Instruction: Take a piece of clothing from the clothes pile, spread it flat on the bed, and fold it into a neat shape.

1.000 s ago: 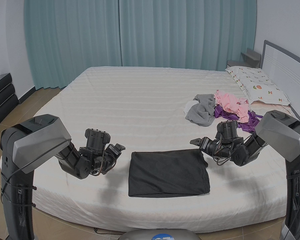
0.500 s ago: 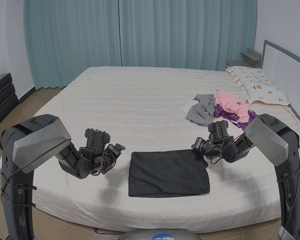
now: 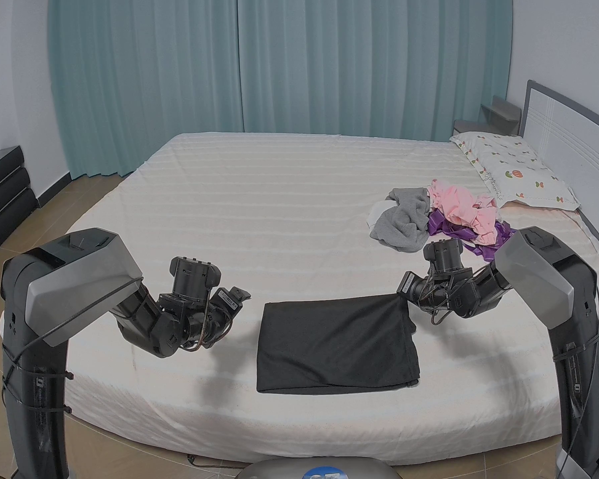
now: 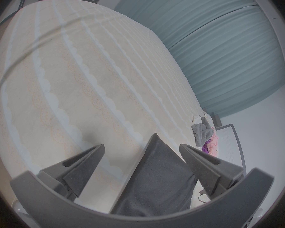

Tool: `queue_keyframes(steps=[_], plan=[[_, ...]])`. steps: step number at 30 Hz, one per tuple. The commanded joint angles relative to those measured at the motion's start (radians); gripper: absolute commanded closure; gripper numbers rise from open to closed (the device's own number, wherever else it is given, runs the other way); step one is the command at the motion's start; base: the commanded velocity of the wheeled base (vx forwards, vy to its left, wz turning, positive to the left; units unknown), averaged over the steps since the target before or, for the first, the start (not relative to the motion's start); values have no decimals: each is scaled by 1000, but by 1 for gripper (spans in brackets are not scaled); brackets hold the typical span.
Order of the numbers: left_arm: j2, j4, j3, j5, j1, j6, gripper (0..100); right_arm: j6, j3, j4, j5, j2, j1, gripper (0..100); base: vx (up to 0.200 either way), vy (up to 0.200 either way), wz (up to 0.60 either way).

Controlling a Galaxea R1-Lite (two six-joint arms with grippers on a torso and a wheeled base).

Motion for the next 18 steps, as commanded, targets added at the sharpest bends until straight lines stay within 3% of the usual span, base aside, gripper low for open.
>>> queue_keyframes(steps=[1, 4, 5, 12, 13, 18], plan=[[3, -1, 0, 1, -1, 0, 0, 0, -1, -3, 1, 9, -1, 100, 0, 0, 0], [3, 1, 0, 1, -1, 0, 0, 0, 0, -3, 2, 4, 2, 100, 0, 0, 0], [3, 1, 0, 1, -1, 0, 0, 2, 3, -5, 1, 3, 3, 0, 0, 0, 0], [0, 1, 9, -1, -1, 0, 0, 39, 40, -8, 4, -45, -1, 0, 0, 0, 0], [-8, -1, 24, -9, -1, 0, 0, 98, 109, -23, 19, -109, -4, 0, 0, 0, 0], [-8, -1, 40, -9, -3, 24, 0, 181, 339, -149, 41, -256, -4, 0, 0, 0, 0]])
